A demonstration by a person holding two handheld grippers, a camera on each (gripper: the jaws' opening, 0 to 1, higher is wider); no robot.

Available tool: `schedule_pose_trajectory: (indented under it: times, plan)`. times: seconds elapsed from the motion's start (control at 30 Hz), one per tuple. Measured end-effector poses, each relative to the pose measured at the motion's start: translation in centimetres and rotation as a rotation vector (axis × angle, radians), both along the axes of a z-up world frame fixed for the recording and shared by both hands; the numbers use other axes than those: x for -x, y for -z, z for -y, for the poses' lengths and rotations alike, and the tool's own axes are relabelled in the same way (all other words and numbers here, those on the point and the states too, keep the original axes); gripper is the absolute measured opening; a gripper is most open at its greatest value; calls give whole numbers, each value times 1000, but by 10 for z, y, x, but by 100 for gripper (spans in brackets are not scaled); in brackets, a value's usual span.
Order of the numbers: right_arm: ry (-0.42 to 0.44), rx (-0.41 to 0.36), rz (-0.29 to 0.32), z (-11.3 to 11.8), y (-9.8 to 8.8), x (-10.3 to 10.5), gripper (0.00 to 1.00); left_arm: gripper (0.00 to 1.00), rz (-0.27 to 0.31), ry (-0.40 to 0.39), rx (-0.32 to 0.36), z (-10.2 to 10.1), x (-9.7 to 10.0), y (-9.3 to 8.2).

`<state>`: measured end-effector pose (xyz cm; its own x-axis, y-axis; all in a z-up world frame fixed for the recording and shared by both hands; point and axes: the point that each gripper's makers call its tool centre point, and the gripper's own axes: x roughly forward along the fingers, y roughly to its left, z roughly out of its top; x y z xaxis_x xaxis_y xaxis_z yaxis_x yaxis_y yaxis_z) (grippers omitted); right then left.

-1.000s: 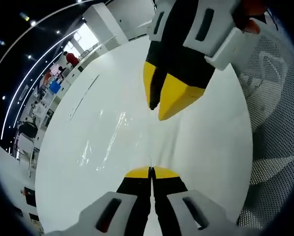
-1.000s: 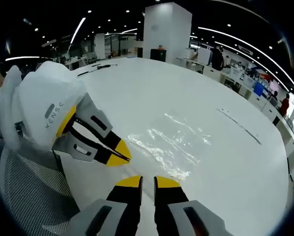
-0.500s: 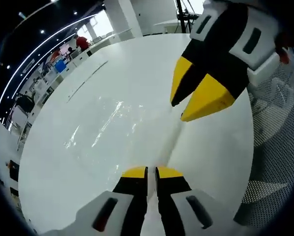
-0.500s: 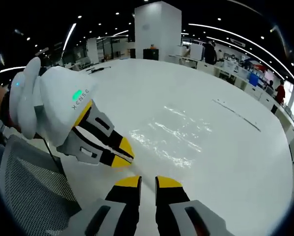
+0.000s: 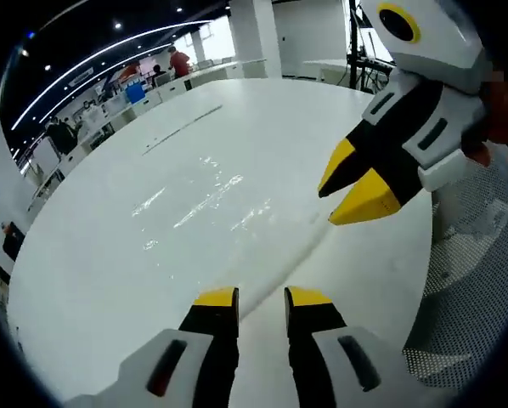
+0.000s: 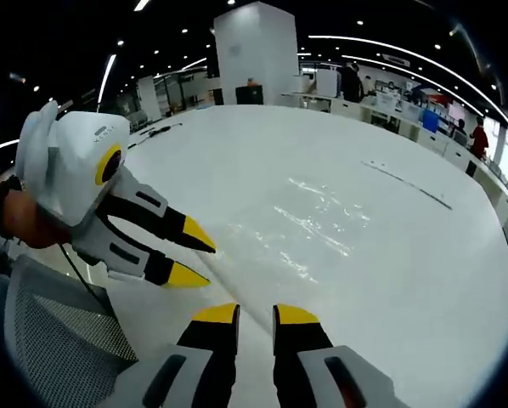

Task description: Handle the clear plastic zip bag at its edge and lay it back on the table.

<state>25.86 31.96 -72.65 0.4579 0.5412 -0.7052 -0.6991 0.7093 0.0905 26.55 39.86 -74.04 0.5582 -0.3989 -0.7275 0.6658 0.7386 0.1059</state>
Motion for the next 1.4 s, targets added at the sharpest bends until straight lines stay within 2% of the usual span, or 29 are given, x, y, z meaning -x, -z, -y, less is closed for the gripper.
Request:
schedule_pose_trajectory:
  times: [0.07, 0.27, 0.47, 0.7, 0.83, 1.07, 1.23, 1.4]
  plan:
    - [10, -11, -1, 1, 0, -1, 16, 19, -4, -48, 59, -3, 1, -4]
    - [12, -12, -1, 3, -1, 2, 19, 24, -1, -113, 113, -15, 3, -9]
    - [12, -19, 20, 7, -8, 3, 28, 34, -4, -151, 128, -26, 10, -8]
    - [39, -7, 39, 22, -9, -1, 37, 42, 24, -250, 203, -47, 6, -20]
    - [61, -9, 42, 32, -11, -1, 39, 47, 25, -263, 219, -55, 9, -19]
    - [115, -46, 56, 46, -16, 2, 46, 50, 43, -279, 250, -62, 14, -27]
    - [158, -67, 55, 61, -16, 13, 52, 57, 54, -291, 276, -65, 19, -34]
    - [188, -69, 47, 73, -14, 25, 56, 60, 70, -296, 270, -68, 22, -37]
